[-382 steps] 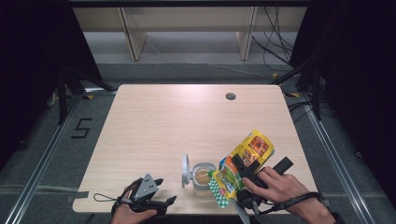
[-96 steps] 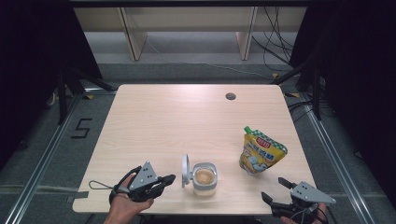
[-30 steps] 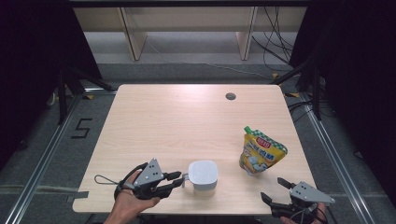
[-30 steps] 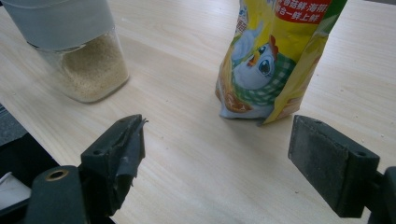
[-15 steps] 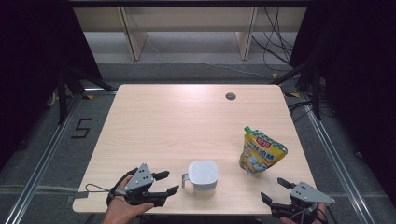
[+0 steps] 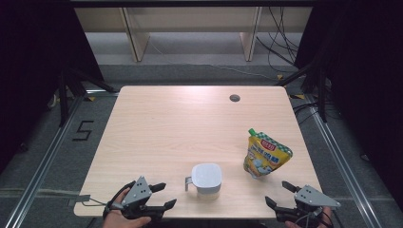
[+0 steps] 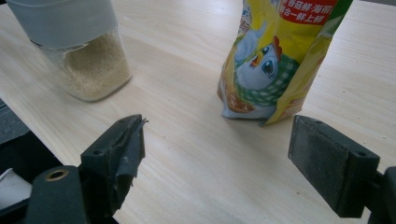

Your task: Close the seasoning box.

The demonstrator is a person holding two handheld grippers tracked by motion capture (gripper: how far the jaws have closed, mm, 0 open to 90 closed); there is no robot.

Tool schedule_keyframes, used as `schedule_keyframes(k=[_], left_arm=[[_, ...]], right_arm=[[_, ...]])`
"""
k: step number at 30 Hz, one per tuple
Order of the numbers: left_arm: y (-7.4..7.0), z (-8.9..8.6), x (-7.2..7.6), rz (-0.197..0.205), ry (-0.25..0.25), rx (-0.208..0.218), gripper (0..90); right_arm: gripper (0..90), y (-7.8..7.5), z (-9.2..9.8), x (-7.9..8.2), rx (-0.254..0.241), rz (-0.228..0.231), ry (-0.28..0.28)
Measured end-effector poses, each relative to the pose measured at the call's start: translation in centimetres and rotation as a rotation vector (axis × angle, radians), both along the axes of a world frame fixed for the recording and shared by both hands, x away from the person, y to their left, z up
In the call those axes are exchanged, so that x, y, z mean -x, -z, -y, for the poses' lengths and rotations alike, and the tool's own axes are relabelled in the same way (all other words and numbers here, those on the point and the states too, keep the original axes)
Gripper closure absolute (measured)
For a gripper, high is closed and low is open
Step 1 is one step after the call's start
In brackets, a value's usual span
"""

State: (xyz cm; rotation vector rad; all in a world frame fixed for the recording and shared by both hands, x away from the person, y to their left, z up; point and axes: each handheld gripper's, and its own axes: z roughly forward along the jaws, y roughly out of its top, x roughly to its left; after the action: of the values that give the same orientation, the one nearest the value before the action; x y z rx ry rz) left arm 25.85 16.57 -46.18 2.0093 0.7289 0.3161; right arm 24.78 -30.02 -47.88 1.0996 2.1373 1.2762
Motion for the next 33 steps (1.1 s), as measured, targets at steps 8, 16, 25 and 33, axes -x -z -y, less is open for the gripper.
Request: schedule_keyframes(k=[8, 16, 25, 33], left_arm=[[1.9, 0.1, 0.6, -0.014, 0.009, -0.052, 30.3], [2.9, -0.1, 1.1, -0.028, -0.002, -0.115, 28.5], [3.0, 0.0, 1.1, -0.024, -0.012, -0.095, 28.3], [3.0, 0.0, 1.0, -0.012, -0.009, -0.12, 27.9]], right_arm=[[18.7, 0.0, 0.2, 0.0, 0.019, 0.004, 0.013], [16.4, 0.3, 0.0, -0.1, 0.041, -0.016, -0.009], [16.4, 0.4, 0.1, -0.1, 0.057, -0.023, -0.012], [16.4, 0.5, 0.2, -0.2, 0.065, -0.025, -0.012]])
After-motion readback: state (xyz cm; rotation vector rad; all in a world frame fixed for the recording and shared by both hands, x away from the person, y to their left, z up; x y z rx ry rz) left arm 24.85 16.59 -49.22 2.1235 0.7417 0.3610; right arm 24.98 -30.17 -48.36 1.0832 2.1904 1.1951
